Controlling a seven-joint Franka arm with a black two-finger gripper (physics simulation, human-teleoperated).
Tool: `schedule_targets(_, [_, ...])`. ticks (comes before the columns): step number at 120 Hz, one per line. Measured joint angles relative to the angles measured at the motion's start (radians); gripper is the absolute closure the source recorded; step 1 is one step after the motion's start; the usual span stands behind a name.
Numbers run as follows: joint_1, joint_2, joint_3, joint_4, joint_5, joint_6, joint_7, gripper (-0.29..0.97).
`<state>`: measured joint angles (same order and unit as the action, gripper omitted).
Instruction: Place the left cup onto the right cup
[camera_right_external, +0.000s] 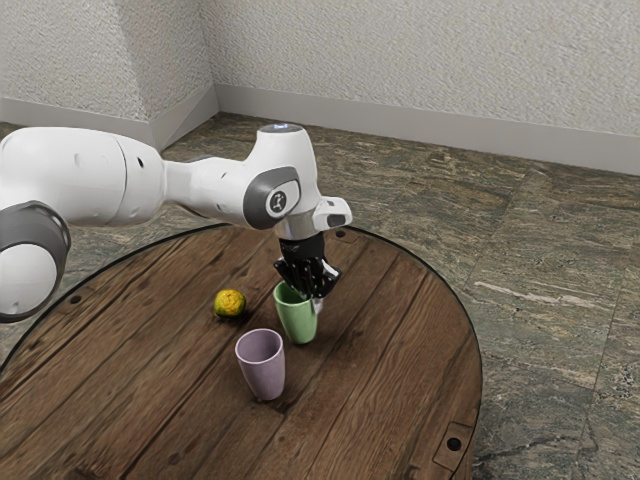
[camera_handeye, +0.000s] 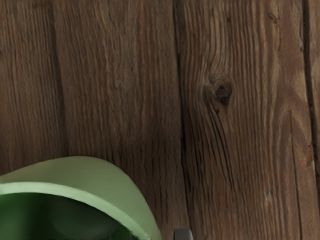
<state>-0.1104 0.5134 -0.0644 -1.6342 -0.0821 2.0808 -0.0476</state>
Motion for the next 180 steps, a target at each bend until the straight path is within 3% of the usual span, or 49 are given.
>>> schedule_targets(35, [-0.009,-0.056,-0.004,-0.001,0.024,-0.018,-0.014,0.78])
schedule_targets(63, [-0.015,-0.250,-0.051,-0.070,0.113,-0.088,-0.052,0.78])
schedule_targets(74, [0.002,-0.333,-0.093,-0.129,0.147,-0.111,-0.074,0.78])
schedule_targets(101, [0.143,-0.548,-0.292,-0.269,0.188,-0.170,-0.140,0.78])
schedule_targets(126, [0.297,-0.684,-0.475,-0.363,0.144,-0.216,-0.202,0.78])
schedule_targets(144, [0.407,-0.712,-0.615,-0.395,0.079,-0.229,-0.239,0.78])
schedule_targets(180, [0.438,-0.705,-0.641,-0.416,0.042,-0.222,-0.292,0.78])
